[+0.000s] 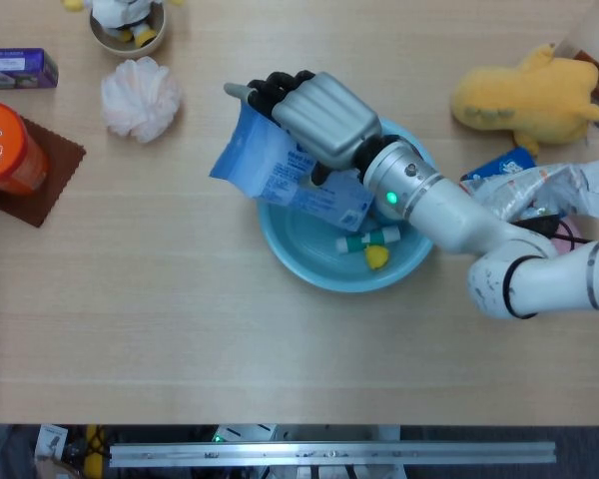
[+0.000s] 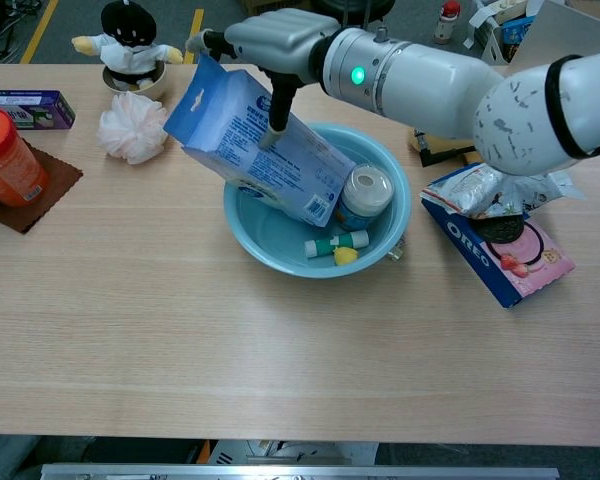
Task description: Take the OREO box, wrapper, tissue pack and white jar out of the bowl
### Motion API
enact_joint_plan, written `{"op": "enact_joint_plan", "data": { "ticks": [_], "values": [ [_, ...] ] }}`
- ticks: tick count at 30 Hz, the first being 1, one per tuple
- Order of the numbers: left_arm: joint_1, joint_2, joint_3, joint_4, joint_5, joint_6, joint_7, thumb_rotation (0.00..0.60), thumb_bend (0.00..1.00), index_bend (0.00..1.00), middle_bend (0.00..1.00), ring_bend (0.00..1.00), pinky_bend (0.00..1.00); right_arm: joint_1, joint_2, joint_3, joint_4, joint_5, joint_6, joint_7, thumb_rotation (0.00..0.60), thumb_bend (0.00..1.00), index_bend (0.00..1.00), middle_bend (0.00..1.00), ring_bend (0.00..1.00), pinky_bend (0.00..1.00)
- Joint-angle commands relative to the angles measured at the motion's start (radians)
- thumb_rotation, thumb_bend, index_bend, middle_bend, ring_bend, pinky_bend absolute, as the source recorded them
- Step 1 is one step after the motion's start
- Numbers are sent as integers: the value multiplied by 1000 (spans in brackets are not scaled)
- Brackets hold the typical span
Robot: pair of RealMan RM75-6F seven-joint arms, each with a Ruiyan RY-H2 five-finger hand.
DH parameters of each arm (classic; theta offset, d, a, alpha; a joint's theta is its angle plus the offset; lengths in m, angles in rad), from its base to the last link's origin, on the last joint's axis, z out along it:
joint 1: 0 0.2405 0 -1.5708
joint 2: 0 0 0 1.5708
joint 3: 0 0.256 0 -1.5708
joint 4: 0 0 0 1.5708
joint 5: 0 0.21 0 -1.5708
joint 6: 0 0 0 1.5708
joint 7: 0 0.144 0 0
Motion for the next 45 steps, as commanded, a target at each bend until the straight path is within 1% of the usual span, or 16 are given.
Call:
{"op": "enact_joint_plan", "data": {
  "ticks": [1, 4, 6, 8, 11, 15, 19, 22, 25, 28, 30, 39, 42, 45],
  "values": [
    [1, 0, 0, -1, 2, 2, -1, 600, 358, 170, 231, 209, 163, 27, -11, -14, 11, 27, -5, -28, 600, 0, 0, 156, 145, 277],
    [4, -1, 1, 0, 1, 3, -4, 600, 358, 170, 230, 209, 163, 54, -21, -34, 22, 62, -6, -65, 600, 0, 2, 157, 145, 277],
    [6, 1, 3, 1, -2, 1, -5, 600, 358, 170, 230, 209, 163, 69, -27, -49, 31, 87, 5, -93, 600, 0, 22, 167, 145, 281],
    [7, 3, 3, 1, -4, 0, -7, 600, 358, 169, 230, 209, 163, 78, -30, -58, 34, 112, 11, -108, 600, 0, 76, 195, 146, 311],
    [9, 5, 1, 3, -3, 4, -13, 600, 358, 169, 230, 209, 163, 88, -35, -70, 43, 140, 26, -125, 600, 29, 197, 261, 196, 418],
    [10, 4, 2, 4, -1, 4, -16, 600, 358, 169, 230, 209, 163, 95, -43, -77, 58, 161, 43, -135, 600, 178, 402, 379, 358, 621],
    [10, 4, 1, 5, 0, 4, -18, 600, 358, 170, 230, 209, 163, 89, -53, -75, 71, 149, 66, -122, 600, 402, 607, 529, 561, 822],
    [11, 5, 0, 6, -2, 4, -21, 600, 358, 178, 230, 209, 163, 71, -47, -70, 61, 115, 81, -94, 600, 505, 696, 590, 648, 899],
    [11, 6, -1, 8, -1, 4, -24, 600, 358, 183, 230, 209, 163, 44, -26, -66, 33, 70, 101, -57, 600, 558, 753, 636, 701, 952],
    [12, 5, -2, 10, 0, 7, -27, 600, 358, 184, 230, 209, 163, 13, 15, -67, -12, 20, 124, -29, 600, 577, 783, 659, 728, 973],
    [13, 5, -3, 11, -1, 9, -29, 600, 358, 184, 230, 209, 163, -11, 53, -64, -52, -13, 142, -7, 600, 581, 786, 662, 732, 977],
    [11, 5, -5, 8, 7, 9, -26, 600, 358, 184, 231, 209, 163, -110, 247, -21, -217, -146, 237, 77, 600, 581, 787, 663, 737, 980],
    [9, 6, -6, 6, 7, 7, -23, 600, 358, 184, 231, 209, 163, -141, 306, -9, -241, -164, 262, 93, 600, 581, 787, 663, 741, 980],
    [7, 4, -7, 7, 9, 5, -23, 600, 358, 184, 232, 209, 163, -176, 360, -1, -242, -176, 304, 91, 600, 580, 787, 663, 742, 980]
  ]
}}
